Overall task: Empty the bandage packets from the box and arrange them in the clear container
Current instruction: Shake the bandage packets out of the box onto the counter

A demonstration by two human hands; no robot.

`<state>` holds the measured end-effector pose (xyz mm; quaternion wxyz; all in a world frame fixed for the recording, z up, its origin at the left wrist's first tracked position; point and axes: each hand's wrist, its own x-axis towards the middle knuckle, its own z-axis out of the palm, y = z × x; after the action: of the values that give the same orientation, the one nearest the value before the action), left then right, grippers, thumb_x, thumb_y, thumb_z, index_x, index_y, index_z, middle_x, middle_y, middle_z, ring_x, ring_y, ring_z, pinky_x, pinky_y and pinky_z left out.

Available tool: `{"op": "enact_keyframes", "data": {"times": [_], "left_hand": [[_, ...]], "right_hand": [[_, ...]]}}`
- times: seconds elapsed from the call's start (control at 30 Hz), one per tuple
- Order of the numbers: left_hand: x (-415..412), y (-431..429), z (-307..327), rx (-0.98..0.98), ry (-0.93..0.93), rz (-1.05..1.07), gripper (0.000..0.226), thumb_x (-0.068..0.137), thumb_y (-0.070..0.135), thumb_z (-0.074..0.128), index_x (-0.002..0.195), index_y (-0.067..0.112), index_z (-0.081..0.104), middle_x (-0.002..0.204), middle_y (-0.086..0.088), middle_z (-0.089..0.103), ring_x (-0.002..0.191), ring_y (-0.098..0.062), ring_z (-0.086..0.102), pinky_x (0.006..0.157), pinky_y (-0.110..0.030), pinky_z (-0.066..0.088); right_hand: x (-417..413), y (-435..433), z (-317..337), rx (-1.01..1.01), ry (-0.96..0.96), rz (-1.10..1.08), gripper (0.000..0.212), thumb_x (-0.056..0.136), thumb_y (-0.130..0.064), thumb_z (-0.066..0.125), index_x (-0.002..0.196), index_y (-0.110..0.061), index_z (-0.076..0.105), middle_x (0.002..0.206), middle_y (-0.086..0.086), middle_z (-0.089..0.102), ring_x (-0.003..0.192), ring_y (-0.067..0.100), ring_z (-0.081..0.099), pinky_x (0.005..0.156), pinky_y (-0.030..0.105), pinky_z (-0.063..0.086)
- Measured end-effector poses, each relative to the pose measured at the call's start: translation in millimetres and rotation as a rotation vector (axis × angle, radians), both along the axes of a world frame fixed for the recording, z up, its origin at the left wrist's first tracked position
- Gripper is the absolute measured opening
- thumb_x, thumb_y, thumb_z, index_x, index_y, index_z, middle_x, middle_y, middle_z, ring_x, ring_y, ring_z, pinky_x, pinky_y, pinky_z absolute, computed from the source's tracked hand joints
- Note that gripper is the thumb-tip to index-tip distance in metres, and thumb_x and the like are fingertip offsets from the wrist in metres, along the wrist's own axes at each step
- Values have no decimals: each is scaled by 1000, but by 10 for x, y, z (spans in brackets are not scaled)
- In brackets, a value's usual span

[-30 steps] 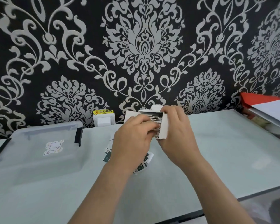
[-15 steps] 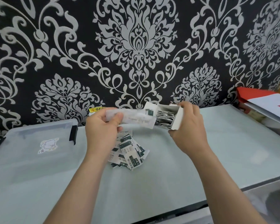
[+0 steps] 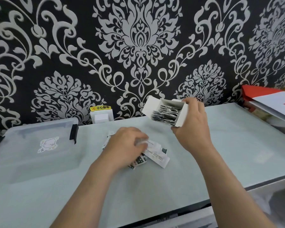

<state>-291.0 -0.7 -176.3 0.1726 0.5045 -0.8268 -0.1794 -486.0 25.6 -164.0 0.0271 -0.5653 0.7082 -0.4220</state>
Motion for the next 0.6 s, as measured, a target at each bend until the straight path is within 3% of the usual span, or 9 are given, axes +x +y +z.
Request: {"op": "enact_keyframes", "data": {"times": [0.1,0.2,0.27,0.3,0.37,0.4,0.47,0.6], "left_hand": [[-71,41,-106,42,-291,-47,42,90,49,54,131,50,50,152,9,33,140,-16,21,113,-44,18],[-115,59,-133,-74,-313,-6,45,93,53,47,136,45,45,154,8,29,141,-15,18,113,-48,13],[-121,84,-62,-214,-73,68,31,96,43,48,122,36,61,136,8,53,128,-15,41,107,-41,30],[-117,91,-13,-267,128,119,23,95,36,51,108,30,69,117,9,64,111,-14,54,97,-39,41],[-109,103,90,-292,501,204,15,91,25,59,86,22,73,83,10,68,77,-11,60,73,-36,51],[-107,105,128,-282,610,220,12,89,23,62,83,22,72,76,9,67,70,-10,59,67,-36,52],[-108,97,162,-251,652,178,8,86,20,67,89,26,71,80,10,66,71,-9,59,65,-31,52],[-119,66,72,-302,539,105,16,83,14,71,92,27,74,94,14,62,80,-4,60,76,-24,50]], "right_hand": [[22,-2,-10,-11,-5,26,70,71,0,75,128,-21,40,131,1,40,111,22,42,82,23,30],[61,-6,-55,-49,13,51,72,69,2,75,129,-20,41,133,0,39,112,21,42,85,22,30],[94,-14,-90,-74,30,61,74,67,5,75,129,-18,42,133,0,40,115,22,42,87,19,29],[112,-21,-104,-94,38,63,74,67,6,75,128,-17,42,132,0,41,115,23,43,89,18,28],[150,-33,-125,-137,56,71,73,65,6,76,126,-17,44,130,1,43,115,24,44,91,18,28],[176,-38,-132,-147,65,83,73,65,5,76,126,-18,44,130,1,43,115,23,44,92,19,28],[242,-53,-141,-144,90,124,75,64,4,77,126,-21,43,131,-1,42,117,23,43,94,19,29],[352,-45,-136,-152,161,193,73,65,5,75,125,-22,43,130,-2,43,117,22,43,96,22,34]]}}
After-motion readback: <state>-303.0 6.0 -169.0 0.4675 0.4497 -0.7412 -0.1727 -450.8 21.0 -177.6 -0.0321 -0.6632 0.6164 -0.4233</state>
